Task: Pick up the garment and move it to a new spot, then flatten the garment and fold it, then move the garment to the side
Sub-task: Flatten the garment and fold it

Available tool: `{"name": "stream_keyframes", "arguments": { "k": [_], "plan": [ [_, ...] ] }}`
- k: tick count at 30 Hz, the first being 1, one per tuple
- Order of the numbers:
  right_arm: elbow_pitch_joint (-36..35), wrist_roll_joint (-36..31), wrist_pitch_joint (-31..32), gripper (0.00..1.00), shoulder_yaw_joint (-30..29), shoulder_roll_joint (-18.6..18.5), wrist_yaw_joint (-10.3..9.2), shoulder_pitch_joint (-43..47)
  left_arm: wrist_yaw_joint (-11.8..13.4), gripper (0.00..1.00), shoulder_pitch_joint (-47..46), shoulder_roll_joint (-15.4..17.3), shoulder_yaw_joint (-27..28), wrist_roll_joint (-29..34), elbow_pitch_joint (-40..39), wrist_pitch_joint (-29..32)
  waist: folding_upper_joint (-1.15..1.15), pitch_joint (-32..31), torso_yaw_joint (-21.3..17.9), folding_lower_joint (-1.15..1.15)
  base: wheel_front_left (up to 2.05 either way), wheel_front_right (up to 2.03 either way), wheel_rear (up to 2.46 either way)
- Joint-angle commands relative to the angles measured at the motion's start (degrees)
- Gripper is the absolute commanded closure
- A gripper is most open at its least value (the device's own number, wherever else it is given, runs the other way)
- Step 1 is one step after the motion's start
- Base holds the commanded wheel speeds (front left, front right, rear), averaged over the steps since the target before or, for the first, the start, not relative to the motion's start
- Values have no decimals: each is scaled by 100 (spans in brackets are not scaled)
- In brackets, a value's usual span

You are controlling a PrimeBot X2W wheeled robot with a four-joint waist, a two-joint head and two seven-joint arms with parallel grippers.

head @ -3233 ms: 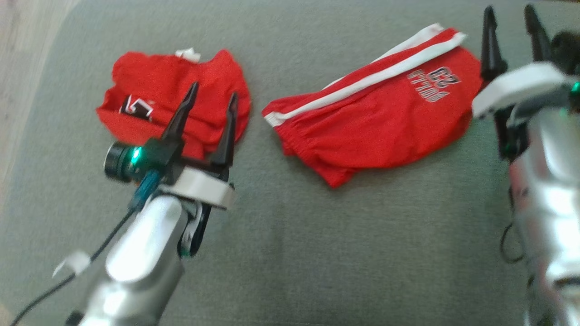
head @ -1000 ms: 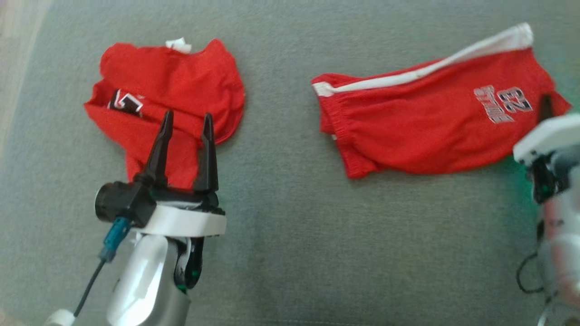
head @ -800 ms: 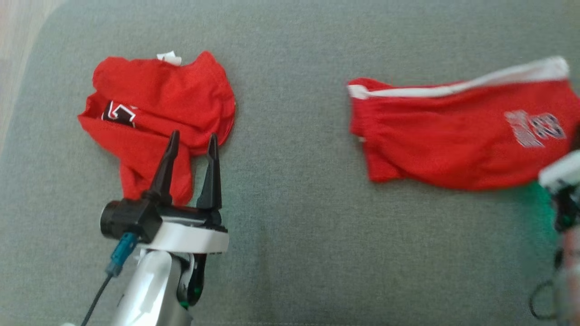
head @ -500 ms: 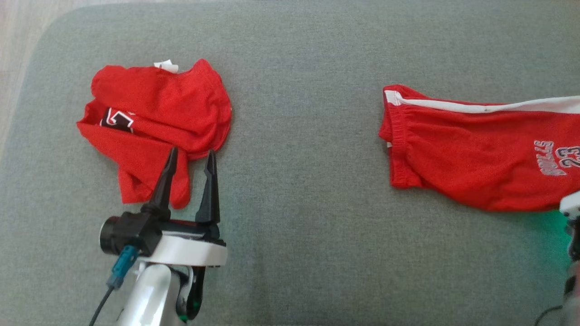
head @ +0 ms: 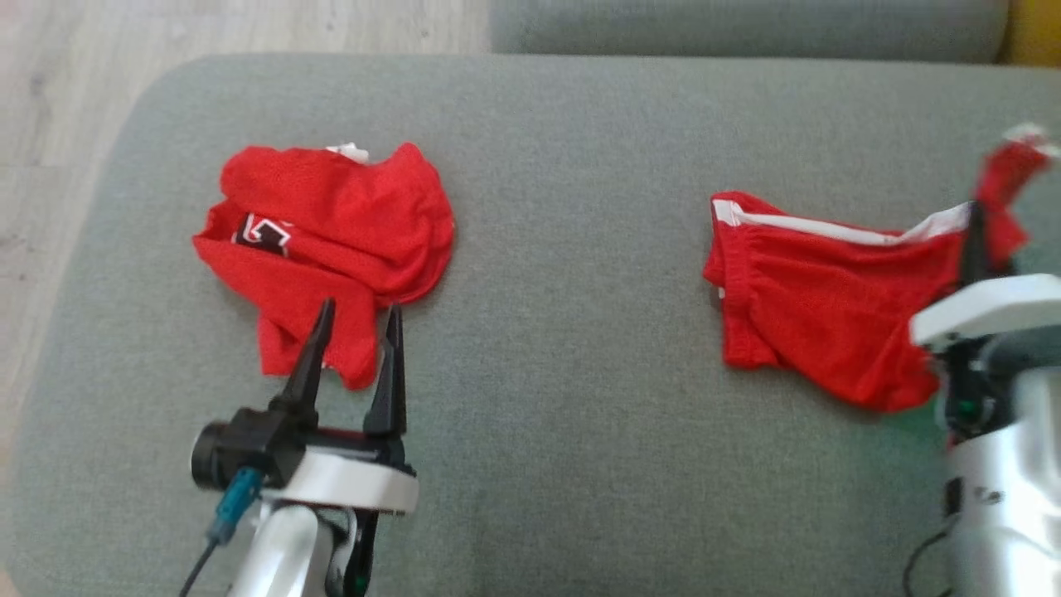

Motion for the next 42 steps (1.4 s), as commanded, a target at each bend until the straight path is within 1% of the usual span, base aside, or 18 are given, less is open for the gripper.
{"name": "stream_keyframes", "arguments": {
  "k": [1,6,9,11,15,18,21,22,23,26,29,34,39,42],
  "plan": [
    [-265,130,39,100,351,46,-5,5,7,0,-16,37,160,58,-141,-30,0,-108,68,1,0,0,0],
    [-491,577,42,100,1219,126,-5,71,-7,0,121,37,191,75,-112,-30,0,-242,188,1,0,0,0],
    [-472,787,96,100,1790,137,-5,115,3,0,169,37,199,6,-66,-30,0,-273,264,1,0,0,0],
    [-409,612,77,100,2177,138,-5,140,28,0,164,37,253,-59,-43,-30,0,-268,315,1,0,0,0],
    [-214,575,58,100,2506,138,-5,176,14,0,160,48,312,-32,-24,-30,0,-263,373,1,0,0,0],
    [29,304,-6,100,2898,5,-5,219,1,0,185,83,386,6,-14,-30,0,-264,397,1,0,0,0],
    [349,30,-108,100,3168,-105,-5,270,-14,0,220,95,442,35,-4,-30,0,-290,370,1,0,0,0],
    [452,-111,-163,57,3263,-143,-5,272,-23,0,233,97,448,45,5,-30,0,-301,345,1,0,0,0],
    [554,-240,-216,0,3347,-167,-5,272,-45,0,241,97,431,53,23,-30,0,-311,314,1,0,0,0],
    [716,-569,-491,0,3576,-213,-5,251,-191,0,243,128,150,142,129,-30,0,-343,197,1,0,0,0],
    [739,-751,-892,0,3409,-188,-5,263,-219,0,236,121,103,122,115,-30,0,-383,-4,1,0,0,0],
    [466,-980,-1430,0,2685,-110,-5,458,-180,0,256,105,188,124,-38,-30,0,-446,-381,1,0,0,0],
    [-282,-1130,-1590,0,1902,25,-5,972,-153,0,264,89,294,143,-234,-30,0,-452,-653,1,0,0,0],
    [-706,-1191,-1605,0,1599,97,-5,1291,-148,0,238,81,351,165,-343,-30,0,-348,-752,1,0,0,0]
  ]
}}
